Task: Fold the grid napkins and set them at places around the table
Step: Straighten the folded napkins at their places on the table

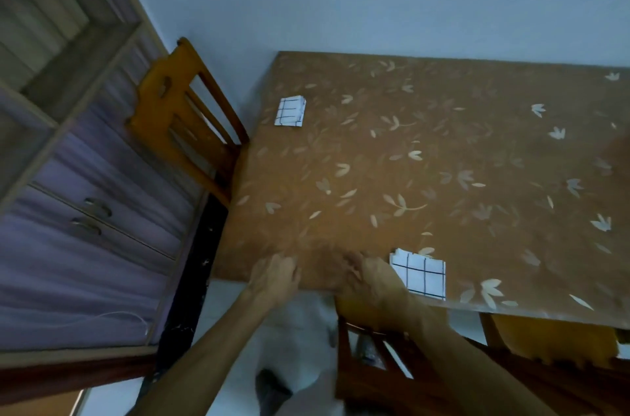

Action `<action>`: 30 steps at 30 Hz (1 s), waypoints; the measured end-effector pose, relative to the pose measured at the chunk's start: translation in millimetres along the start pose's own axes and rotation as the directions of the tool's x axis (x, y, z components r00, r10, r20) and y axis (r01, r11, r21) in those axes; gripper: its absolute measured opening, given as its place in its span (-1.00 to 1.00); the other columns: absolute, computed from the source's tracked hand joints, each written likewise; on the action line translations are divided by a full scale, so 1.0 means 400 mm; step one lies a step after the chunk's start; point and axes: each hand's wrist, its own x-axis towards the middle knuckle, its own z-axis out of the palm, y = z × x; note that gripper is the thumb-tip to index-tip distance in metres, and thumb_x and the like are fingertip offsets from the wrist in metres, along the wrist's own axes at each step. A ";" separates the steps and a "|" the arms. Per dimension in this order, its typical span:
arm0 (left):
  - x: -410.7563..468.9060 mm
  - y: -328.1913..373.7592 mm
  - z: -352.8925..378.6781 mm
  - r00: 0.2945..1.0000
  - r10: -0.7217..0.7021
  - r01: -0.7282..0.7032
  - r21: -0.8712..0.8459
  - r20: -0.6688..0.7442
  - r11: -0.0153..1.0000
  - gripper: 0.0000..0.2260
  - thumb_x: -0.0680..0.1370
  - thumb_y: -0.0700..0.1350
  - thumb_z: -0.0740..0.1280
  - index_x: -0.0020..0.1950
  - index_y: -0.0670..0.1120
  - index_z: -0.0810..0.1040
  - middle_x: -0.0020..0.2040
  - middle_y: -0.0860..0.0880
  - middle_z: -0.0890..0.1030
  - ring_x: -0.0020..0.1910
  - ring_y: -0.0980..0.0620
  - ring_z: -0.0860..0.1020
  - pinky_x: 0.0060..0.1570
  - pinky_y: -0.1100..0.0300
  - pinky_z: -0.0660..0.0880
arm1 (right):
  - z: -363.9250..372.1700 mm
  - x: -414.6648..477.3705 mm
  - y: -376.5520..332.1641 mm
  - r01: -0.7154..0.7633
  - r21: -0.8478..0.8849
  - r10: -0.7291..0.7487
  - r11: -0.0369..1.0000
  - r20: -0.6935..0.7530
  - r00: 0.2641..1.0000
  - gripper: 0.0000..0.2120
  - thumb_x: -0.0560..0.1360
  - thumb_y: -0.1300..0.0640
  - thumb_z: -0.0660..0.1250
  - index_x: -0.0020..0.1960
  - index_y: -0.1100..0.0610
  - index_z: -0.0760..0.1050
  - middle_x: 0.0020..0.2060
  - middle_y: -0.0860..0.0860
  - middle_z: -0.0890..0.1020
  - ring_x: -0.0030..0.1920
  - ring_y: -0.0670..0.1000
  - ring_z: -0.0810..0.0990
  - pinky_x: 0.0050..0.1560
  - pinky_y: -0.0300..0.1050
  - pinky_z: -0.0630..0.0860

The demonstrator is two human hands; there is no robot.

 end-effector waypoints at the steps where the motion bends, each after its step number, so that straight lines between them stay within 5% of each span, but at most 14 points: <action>1: -0.014 -0.047 -0.007 1.000 -0.012 0.012 -0.028 0.002 1.000 -0.73 0.66 0.02 0.17 0.09 -0.11 0.59 0.10 -0.12 0.66 0.06 -0.16 0.64 -0.04 0.08 0.53 | -0.004 0.009 -0.044 -0.016 0.016 0.016 1.000 0.007 1.000 -0.72 0.56 0.00 0.21 0.23 0.02 0.51 0.04 0.05 0.66 -0.07 0.12 0.66 -0.12 0.02 0.63; 8: -0.094 -0.332 -0.045 0.996 -0.089 0.092 -0.145 0.027 0.985 -0.72 0.65 0.03 0.17 0.20 -0.06 0.57 0.07 -0.12 0.67 -0.01 -0.13 0.64 -0.10 0.07 0.57 | 0.043 0.103 -0.280 -0.137 0.055 0.131 0.989 0.102 0.986 -0.64 0.59 0.14 0.17 0.36 0.10 0.49 0.11 0.06 0.70 0.05 0.05 0.67 0.03 -0.09 0.61; 14: -0.073 -0.464 -0.085 0.988 -0.156 0.151 -0.283 0.004 0.947 -0.77 0.63 -0.02 0.20 0.03 -0.11 0.59 0.03 -0.12 0.67 -0.02 -0.12 0.63 -0.08 0.06 0.58 | 0.027 0.193 -0.379 -0.115 0.005 0.114 0.993 0.135 0.984 -0.63 0.59 0.15 0.19 0.37 0.14 0.48 0.08 0.07 0.72 0.12 0.08 0.66 -0.02 -0.17 0.50; 21: 0.072 -0.491 -0.157 0.990 -0.133 0.138 -0.324 0.039 0.936 -0.77 0.65 0.01 0.21 0.16 -0.05 0.58 0.14 -0.10 0.64 0.06 -0.11 0.62 0.02 -0.02 0.61 | -0.036 0.361 -0.358 -0.207 0.094 0.200 0.974 0.082 0.976 -0.64 0.54 0.16 0.21 0.32 0.16 0.52 -0.02 0.10 0.74 0.04 0.10 0.69 -0.02 -0.14 0.54; 26: 0.288 -0.452 -0.214 0.995 -0.092 0.100 -0.276 0.043 0.956 -0.77 0.67 0.01 0.20 0.24 -0.03 0.54 0.14 -0.06 0.63 0.03 -0.07 0.61 -0.07 0.07 0.58 | -0.082 0.531 -0.271 -0.286 0.202 0.284 0.937 0.037 0.958 -0.64 0.54 0.13 0.22 0.29 0.13 0.56 0.01 0.08 0.74 0.15 0.09 0.66 0.27 -0.02 0.51; 30: 0.504 -0.404 -0.251 0.995 -0.100 0.099 -0.278 0.013 0.956 -0.78 0.66 -0.03 0.23 0.25 -0.04 0.56 0.10 -0.03 0.65 0.03 -0.02 0.62 -0.04 0.07 0.60 | -0.113 0.712 -0.178 -0.274 0.265 0.275 0.924 0.034 0.961 -0.64 0.56 0.13 0.21 0.32 0.13 0.52 0.08 0.09 0.71 0.14 0.13 0.65 0.17 -0.02 0.57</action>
